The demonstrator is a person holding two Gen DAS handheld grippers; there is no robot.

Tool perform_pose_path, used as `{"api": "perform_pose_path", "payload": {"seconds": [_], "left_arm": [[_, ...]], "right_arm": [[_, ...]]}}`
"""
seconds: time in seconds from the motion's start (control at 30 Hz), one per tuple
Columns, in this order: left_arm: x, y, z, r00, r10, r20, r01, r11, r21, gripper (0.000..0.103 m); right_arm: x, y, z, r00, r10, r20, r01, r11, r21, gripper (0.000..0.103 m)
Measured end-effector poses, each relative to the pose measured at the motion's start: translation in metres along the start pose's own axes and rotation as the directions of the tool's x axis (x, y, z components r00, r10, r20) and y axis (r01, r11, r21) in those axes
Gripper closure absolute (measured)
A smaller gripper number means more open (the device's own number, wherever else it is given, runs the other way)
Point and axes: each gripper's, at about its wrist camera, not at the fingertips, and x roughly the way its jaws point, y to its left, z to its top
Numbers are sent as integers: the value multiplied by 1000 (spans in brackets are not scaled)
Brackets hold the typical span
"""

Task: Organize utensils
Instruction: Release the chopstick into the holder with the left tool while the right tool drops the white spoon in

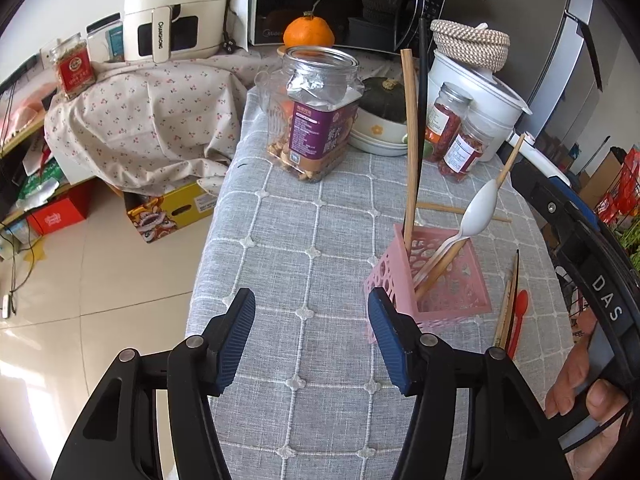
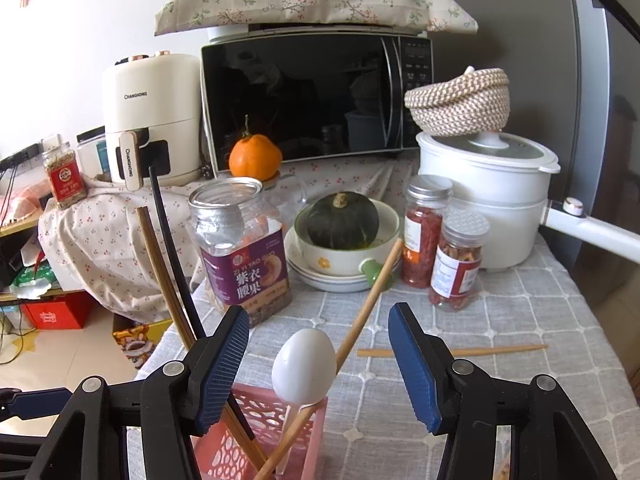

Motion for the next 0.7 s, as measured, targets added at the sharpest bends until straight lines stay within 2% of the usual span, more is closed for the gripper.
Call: {"api": "perform_pose_path", "payload": {"seconds": [0.33, 0.7], "left_arm": [[-10, -35, -9, 1000, -30, 8, 29, 996, 86, 34], [-17, -85, -17, 998, -63, 8, 61, 982, 180, 29]], "right_arm": [[-31, -48, 5, 996, 45, -72, -37, 993, 112, 31], [-52, -112, -14, 976, 10, -218, 37, 977, 211, 26]]}}
